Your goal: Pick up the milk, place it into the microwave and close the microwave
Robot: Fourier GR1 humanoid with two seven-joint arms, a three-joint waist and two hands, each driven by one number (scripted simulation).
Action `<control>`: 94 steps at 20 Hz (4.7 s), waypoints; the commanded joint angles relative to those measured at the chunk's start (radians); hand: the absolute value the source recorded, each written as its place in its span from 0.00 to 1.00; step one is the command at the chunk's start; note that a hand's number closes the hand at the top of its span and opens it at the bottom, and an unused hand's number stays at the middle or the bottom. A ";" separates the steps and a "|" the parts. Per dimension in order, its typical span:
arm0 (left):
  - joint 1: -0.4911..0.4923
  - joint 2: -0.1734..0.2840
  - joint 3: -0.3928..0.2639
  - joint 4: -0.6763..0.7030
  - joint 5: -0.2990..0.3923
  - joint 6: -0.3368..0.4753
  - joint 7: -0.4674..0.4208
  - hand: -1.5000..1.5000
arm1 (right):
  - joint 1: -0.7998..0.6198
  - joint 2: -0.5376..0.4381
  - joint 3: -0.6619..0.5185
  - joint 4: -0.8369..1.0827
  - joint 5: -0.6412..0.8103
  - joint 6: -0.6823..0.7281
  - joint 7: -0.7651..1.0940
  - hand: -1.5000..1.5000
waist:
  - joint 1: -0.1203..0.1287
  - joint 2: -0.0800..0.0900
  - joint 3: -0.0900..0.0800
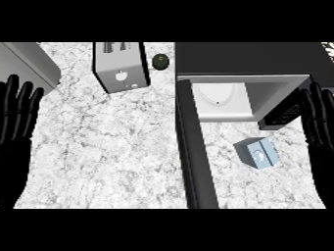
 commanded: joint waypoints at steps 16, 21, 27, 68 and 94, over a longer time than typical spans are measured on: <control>0.370 -0.086 -0.551 -0.022 -0.186 0.331 -0.122 0.00 | 0.635 0.086 0.306 -0.062 0.185 -0.187 -0.606 0.00 | 0.003 -0.003 -0.004; 0.304 -0.086 -0.703 0.106 -0.230 0.515 -0.168 0.00 | 0.717 0.052 0.252 0.009 0.100 -0.201 -0.713 0.00 | 0.000 -0.001 -0.004; 0.362 -0.071 -0.725 0.135 -0.213 0.533 -0.274 0.00 | 0.625 0.068 0.192 0.292 0.063 -0.220 -0.895 0.00 | 0.007 0.000 -0.004; 0.580 0.219 -0.722 0.030 0.084 0.484 -0.540 0.00 | -0.230 0.029 -0.314 1.355 -0.082 -0.400 -1.205 1.00 | 0.019 0.003 -0.004; 0.615 0.317 -0.570 0.020 0.235 0.370 -0.591 0.00 | -0.338 -0.090 -0.202 1.562 -0.006 0.009 -1.135 1.00 | 0.013 0.001 -0.005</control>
